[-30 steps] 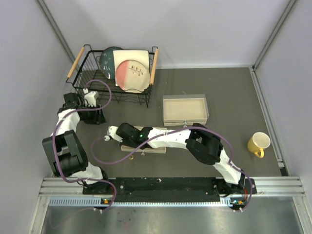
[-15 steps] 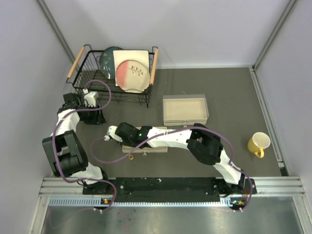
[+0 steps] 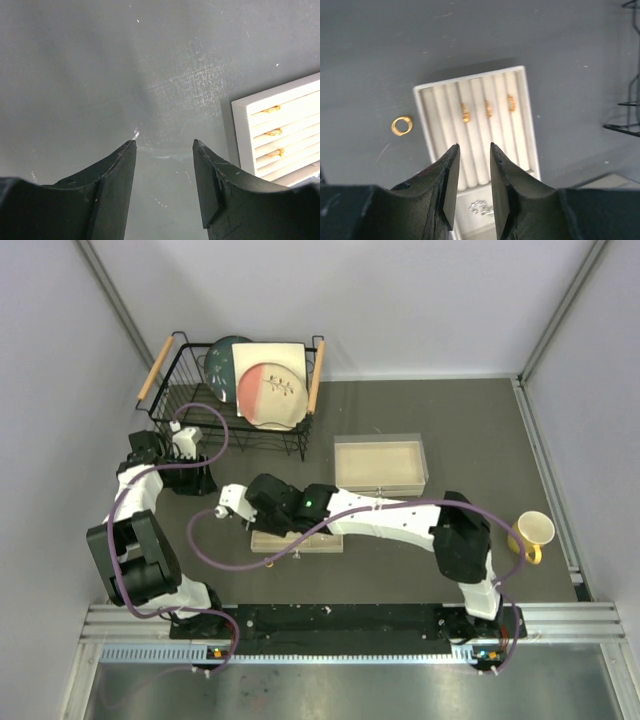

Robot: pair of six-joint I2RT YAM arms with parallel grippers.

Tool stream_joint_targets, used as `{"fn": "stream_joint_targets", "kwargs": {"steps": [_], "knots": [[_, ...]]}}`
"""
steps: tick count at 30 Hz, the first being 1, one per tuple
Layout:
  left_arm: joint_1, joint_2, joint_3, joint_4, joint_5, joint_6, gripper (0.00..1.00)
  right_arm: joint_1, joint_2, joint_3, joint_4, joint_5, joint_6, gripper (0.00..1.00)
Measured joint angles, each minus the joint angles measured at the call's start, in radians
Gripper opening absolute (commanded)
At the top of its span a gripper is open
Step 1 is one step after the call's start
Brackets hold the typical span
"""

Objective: Organize the mixed jewelry

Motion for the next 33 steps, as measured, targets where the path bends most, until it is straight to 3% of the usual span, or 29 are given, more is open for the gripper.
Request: {"fn": "stream_joint_targets", "kwargs": {"steps": [6,17,33], "knots": [[0.002,-0.001,0.0,-0.01,0.021,0.0,0.55,0.0,-0.088,-0.126,-0.022,-0.18,-0.012,0.23],[0.016,-0.001,0.029,-0.029,0.079,-0.005,0.55,0.025,-0.088,-0.206,-0.031,-0.341,-0.099,0.22],[0.03,-0.001,0.037,-0.032,0.08,-0.007,0.55,0.028,-0.007,-0.244,-0.003,-0.388,-0.142,0.14]]}}
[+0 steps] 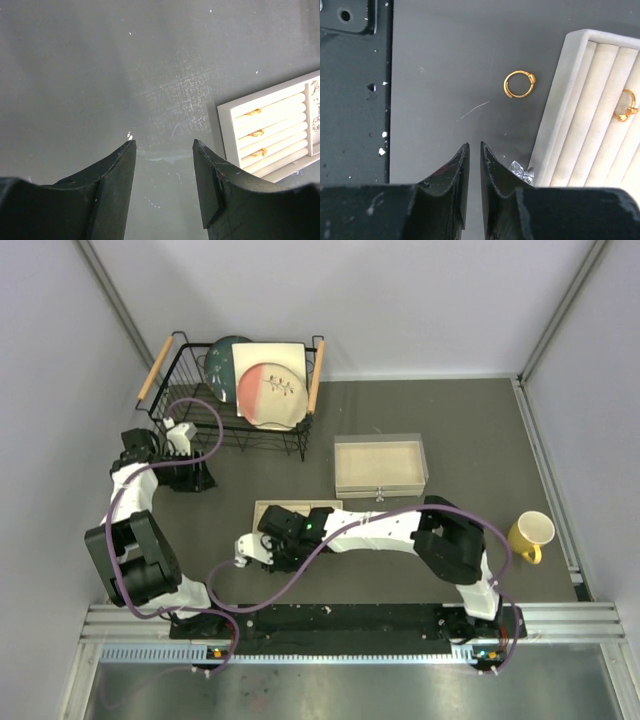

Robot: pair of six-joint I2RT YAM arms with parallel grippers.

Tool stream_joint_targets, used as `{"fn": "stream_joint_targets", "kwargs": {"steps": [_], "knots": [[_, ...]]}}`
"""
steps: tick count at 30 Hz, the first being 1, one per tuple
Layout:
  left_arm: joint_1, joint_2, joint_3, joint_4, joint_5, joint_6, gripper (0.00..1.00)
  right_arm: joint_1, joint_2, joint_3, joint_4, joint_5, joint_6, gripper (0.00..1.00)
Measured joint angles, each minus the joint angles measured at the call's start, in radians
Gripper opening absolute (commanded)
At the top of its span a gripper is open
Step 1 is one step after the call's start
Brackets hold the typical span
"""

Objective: Organize the mixed jewelry

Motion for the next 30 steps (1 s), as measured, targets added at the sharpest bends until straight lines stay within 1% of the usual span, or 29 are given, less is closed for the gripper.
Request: {"fn": "stream_joint_targets", "kwargs": {"steps": [10,30], "knots": [[0.011,0.0,0.0,0.0,0.003,0.007,0.55,-0.015,0.055,-0.001,0.008,0.057,-0.008,0.13],[0.017,0.0,0.0,0.0,0.01,0.011,0.55,-0.058,0.095,0.053,0.04,0.14,-0.018,0.12]]}}
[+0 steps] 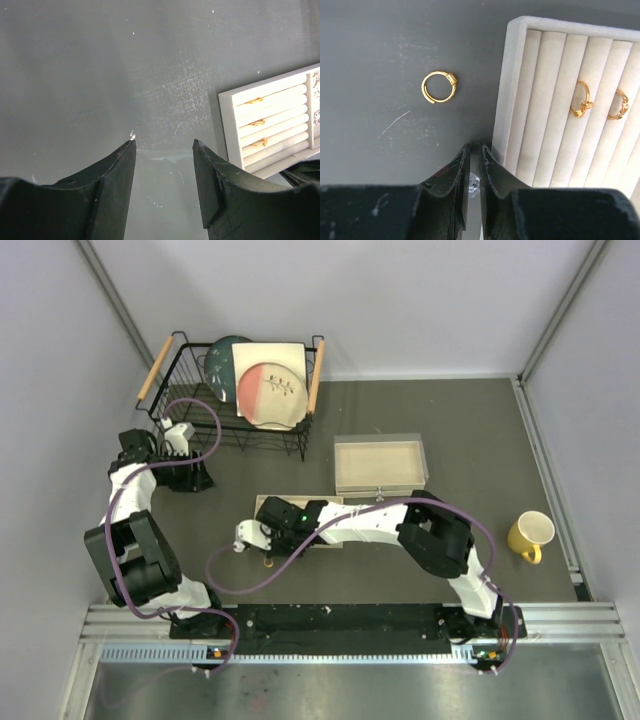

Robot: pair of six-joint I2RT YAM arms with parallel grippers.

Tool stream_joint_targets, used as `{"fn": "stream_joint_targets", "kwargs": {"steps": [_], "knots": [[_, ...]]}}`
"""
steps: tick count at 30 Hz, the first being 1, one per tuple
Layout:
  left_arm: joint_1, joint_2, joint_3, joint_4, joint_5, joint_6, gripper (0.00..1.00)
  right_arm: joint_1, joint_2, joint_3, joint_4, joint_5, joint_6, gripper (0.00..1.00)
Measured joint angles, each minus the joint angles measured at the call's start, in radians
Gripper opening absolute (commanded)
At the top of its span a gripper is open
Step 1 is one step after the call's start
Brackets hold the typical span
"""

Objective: Organize the mixed jewelry

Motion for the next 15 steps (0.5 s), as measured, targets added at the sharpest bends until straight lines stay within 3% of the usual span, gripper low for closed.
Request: {"fn": "stream_joint_targets", "kwargs": {"steps": [6,15], "knots": [[0.001,0.0,0.0,0.0,0.0,0.0,0.55,-0.004,0.014,0.02,0.003,0.027,0.0,0.12],[0.022,0.0,0.0,-0.004,0.005,0.003,0.55,-0.013,0.014,0.02,0.005,-0.015,0.0,0.21]]}}
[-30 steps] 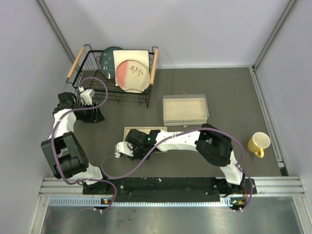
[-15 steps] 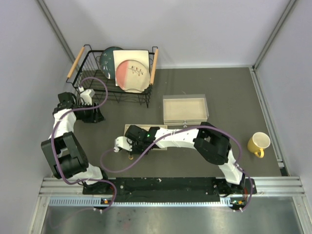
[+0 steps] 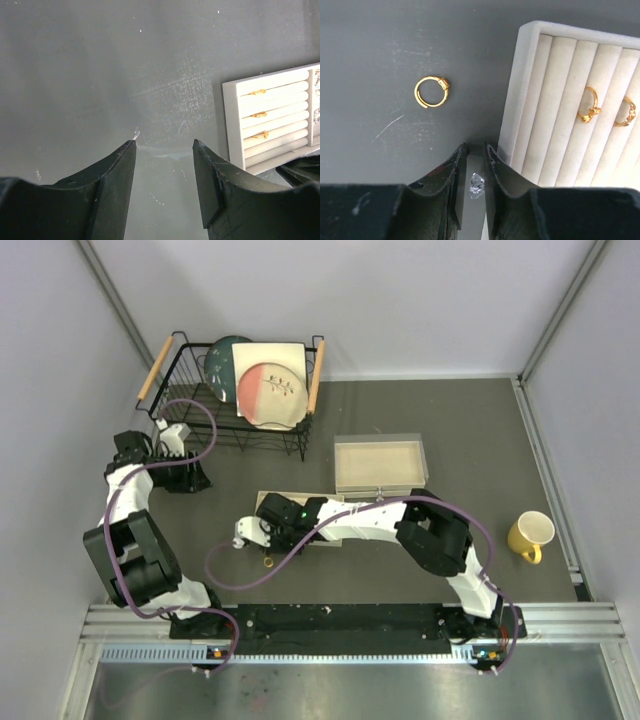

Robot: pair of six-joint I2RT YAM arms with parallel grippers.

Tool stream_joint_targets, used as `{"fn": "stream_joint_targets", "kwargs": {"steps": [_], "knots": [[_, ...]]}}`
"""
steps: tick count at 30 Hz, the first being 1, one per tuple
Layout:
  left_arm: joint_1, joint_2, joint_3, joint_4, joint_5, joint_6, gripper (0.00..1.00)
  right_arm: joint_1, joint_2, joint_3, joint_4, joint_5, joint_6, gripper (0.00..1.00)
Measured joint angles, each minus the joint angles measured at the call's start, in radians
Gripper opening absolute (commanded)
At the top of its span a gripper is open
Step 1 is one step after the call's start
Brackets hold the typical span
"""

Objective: Organize the mixed jewelry

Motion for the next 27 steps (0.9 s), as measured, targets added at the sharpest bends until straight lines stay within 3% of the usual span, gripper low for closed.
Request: {"fn": "stream_joint_targets", "kwargs": {"steps": [13,27], "knots": [[0.068,0.032,0.067,-0.023,0.074,-0.008,0.56,0.003,-0.003,0.006,-0.006,-0.088,-0.016,0.26],[0.089,0.042,0.067,-0.033,0.089,-0.003,0.56,0.022,0.012,0.132,-0.008,-0.13,-0.028,0.26]]}}
